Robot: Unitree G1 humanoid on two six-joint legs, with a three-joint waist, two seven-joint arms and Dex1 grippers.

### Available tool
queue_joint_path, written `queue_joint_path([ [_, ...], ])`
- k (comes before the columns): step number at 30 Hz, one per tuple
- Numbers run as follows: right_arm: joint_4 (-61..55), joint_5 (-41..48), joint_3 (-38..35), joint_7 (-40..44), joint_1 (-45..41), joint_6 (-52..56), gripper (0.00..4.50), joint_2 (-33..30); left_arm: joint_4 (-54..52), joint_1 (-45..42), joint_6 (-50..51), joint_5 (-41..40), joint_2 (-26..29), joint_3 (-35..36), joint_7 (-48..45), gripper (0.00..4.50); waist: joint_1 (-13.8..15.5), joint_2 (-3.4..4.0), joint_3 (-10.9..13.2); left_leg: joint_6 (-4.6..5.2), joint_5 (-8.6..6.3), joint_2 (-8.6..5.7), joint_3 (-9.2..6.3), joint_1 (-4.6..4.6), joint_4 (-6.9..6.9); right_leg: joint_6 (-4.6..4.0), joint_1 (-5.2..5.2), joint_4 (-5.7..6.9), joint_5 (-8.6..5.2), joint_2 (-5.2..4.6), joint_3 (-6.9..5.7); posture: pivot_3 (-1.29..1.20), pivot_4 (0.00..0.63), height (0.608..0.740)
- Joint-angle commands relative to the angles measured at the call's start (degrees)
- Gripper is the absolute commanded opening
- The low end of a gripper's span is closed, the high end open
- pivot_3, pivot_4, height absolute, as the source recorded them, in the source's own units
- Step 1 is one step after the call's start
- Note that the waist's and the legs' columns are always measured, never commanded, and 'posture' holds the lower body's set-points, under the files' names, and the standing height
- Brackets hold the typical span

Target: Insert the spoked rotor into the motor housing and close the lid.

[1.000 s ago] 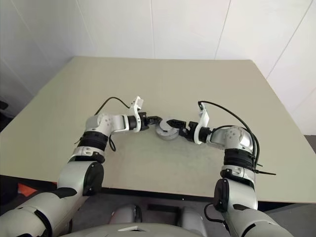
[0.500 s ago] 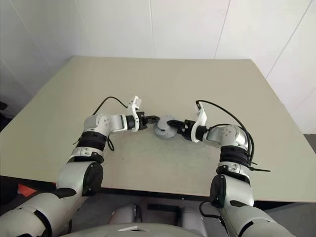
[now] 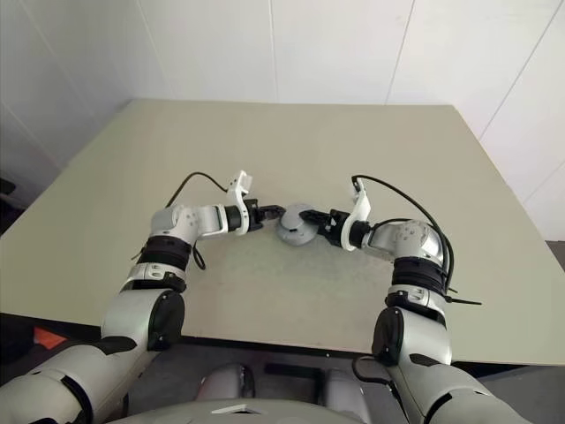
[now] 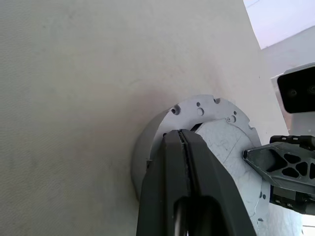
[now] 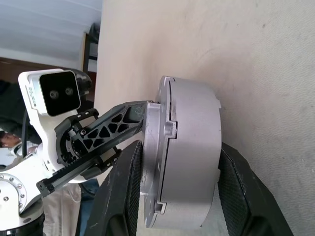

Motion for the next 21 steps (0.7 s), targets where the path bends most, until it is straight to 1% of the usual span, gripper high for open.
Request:
queue_joint_path([
  [1,1.17,4.3,1.55,0.98,-4.04,0.3,2.1,5.45,2.9,0.05,-1.93,-1.37,-2.47,0.74,1.17,0.0,-0.02,0.0,0.0,0.0,0.0,0.0,0.0,0.0,-0.02,0.0,0.0,0.0,0.0,0.0,0.0,0.0,0.0,0.74],
  [4,2.82,4.5,-0.52,-0.41,-4.73,-0.13,2.1,5.58,2.87,-0.18,-5.56,-2.99,-1.39,4.69,2.02,0.0,-0.21,0.01,0.03,-0.06,0.04,0.02,0.0,0.0,-0.03,0.02,-0.05,0.0,-0.01,0.0,-0.01,0.0,0.0,0.74],
  [6,4.09,4.92,-2.54,-1.61,-5.36,-0.27,2.1,5.86,1.52,-0.21,-8.65,-5.82,-1.05,8.7,2.38,0.0,-0.43,0.0,0.1,-0.14,0.09,0.03,0.01,-0.07,-0.03,0.03,-0.19,0.0,-0.02,0.01,-0.01,0.0,0.0,0.74],
  [9,6.47,6.14,-5.8,-3.32,-6.62,-0.66,2.1,5.9,0.58,-0.34,-10.81,-9.13,-0.23,12.9,3.33,0.0,0.22,0.03,0.15,-0.28,0.2,0.02,0.01,-0.59,-0.02,-0.32,-0.81,0.22,0.2,0.0,-0.02,0.0,0.0,0.74],
  [12,8.02,6.85,-6.59,-4.21,-7.25,-1.59,2.1,5.56,0.7,-0.12,-12.23,-11.3,0.89,15.43,4.84,0.0,1.88,0.06,0.17,-0.31,0.22,0.03,-0.01,-1.16,0.03,-0.41,-1.26,0.42,0.27,0.0,-0.09,0.0,0.0,0.74],
  [14,8.59,7.2,-6.75,-4.64,-7.53,-1.92,2.1,5.54,0.47,0.17,-12.77,-12.53,1.28,16.52,5.34,0.0,2.83,0.06,0.17,-0.05,0.29,0.05,-0.02,-1.76,0.21,-0.51,-1.76,0.53,0.3,0.0,-0.14,0.0,0.0,0.74],
  [16,9.27,7.69,-7.36,-5.14,-8.03,-2.38,2.1,5.54,0.2,0.35,-13.0,-13.78,1.54,17.46,5.76,0.0,3.44,0.06,0.17,0.22,0.1,0.05,-0.07,-2.13,0.74,-0.5,-1.98,0.84,0.39,-0.02,-0.16,0.0,0.0,0.74],
  [19,10.53,8.75,-8.89,-6.21,-9.09,-3.32,2.1,5.49,-0.46,0.75,-12.99,-15.87,1.88,18.94,6.29,0.0,4.08,0.07,0.17,0.47,-0.4,0.01,-0.06,-2.5,1.41,-0.52,-2.17,1.13,0.38,-0.18,-0.16,0.0,0.0,0.74],
  [21,11.88,9.59,-10.39,-7.36,-9.93,-4.41,2.1,5.34,-1.02,1.26,-12.67,-17.71,2.13,20.14,6.52,0.0,4.17,0.06,0.17,0.59,-0.56,-0.09,0.01,-2.51,1.59,-0.69,-2.16,1.16,0.28,-0.34,-0.15,0.0,0.0,0.74],
])
